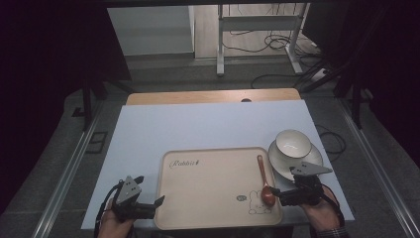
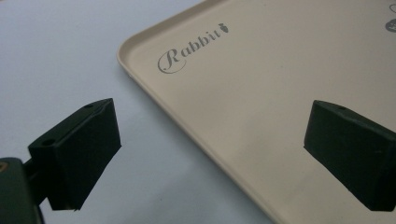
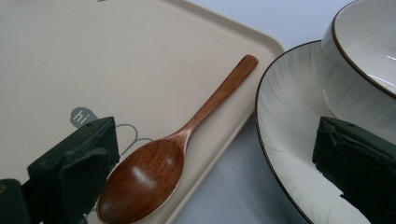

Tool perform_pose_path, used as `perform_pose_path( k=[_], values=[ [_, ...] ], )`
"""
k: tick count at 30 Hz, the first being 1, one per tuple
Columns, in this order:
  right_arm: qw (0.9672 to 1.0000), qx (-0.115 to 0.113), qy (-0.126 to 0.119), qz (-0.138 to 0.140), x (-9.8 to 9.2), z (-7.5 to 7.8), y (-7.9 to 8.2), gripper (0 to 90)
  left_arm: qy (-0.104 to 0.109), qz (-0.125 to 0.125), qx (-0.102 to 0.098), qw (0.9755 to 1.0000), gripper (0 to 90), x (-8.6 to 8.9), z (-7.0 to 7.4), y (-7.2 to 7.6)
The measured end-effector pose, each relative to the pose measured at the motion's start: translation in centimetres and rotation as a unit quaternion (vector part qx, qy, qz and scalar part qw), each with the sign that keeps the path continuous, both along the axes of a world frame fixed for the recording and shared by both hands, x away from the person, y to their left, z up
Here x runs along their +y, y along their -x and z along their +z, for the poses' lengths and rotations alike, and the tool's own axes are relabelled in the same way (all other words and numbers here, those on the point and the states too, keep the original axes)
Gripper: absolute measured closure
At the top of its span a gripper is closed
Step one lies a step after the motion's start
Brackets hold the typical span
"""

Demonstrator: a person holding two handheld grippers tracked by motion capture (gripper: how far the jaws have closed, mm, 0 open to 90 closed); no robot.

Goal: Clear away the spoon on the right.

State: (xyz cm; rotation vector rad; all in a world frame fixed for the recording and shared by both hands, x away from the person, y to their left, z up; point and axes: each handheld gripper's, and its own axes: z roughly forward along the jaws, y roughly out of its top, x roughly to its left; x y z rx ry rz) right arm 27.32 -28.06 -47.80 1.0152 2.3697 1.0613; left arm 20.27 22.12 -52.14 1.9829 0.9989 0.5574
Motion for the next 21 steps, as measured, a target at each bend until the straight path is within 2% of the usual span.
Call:
perform_pose_path(
  k=[21],
  values=[
    [0.9997, -0.012, -0.003, -0.021, -1.8, 0.4, 1.5, 0.0, 0.0, 0.001, 0.0, 1.0, 3.4, 0.0, 0.0, 0.0]
  ],
)
